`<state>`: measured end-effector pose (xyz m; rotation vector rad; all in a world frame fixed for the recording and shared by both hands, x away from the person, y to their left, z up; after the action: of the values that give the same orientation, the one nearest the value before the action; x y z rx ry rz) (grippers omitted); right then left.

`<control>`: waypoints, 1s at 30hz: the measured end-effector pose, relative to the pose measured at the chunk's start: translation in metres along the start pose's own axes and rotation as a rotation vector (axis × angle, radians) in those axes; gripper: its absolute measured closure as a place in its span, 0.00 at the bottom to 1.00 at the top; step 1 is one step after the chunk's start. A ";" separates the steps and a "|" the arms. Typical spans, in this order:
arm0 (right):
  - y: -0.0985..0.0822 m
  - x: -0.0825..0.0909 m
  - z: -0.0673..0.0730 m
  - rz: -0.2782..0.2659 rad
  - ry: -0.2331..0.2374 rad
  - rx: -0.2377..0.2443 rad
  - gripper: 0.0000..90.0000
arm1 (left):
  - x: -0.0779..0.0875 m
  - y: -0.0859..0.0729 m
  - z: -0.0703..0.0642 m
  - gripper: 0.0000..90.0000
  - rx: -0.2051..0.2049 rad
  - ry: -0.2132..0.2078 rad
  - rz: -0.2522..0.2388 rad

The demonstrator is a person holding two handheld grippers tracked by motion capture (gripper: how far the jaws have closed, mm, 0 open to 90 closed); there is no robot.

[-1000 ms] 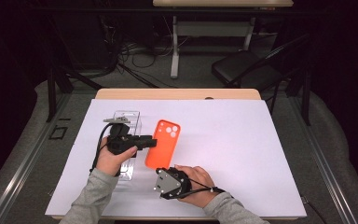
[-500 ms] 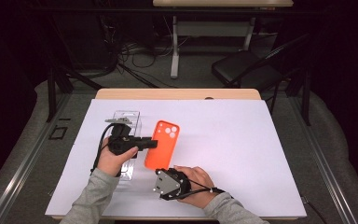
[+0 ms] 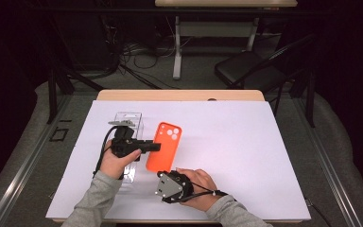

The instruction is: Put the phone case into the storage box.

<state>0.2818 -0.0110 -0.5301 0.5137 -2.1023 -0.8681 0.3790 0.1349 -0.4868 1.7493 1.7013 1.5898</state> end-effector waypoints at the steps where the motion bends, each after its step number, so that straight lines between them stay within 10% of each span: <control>1: 0.000 0.000 0.000 0.001 0.000 -0.007 0.99 | 0.000 0.000 0.000 0.79 0.000 0.000 0.000; 30: -0.001 -0.001 0.002 0.003 0.008 -0.018 0.99 | 0.001 -0.003 0.004 0.89 0.091 -0.031 -0.011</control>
<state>0.2812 -0.0101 -0.5321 0.5036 -2.0855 -0.8815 0.3803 0.1385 -0.4908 1.7938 1.7925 1.4951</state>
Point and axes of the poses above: each handheld gripper's, and its own axes: x roughly backward along the jaws, y roughly out of its top, z roughly to its left, the point moved 4 cm from there along -x, roughly forward along the jaws, and after that the axes turned 8 degrees about -x, right-handed, at the moved point
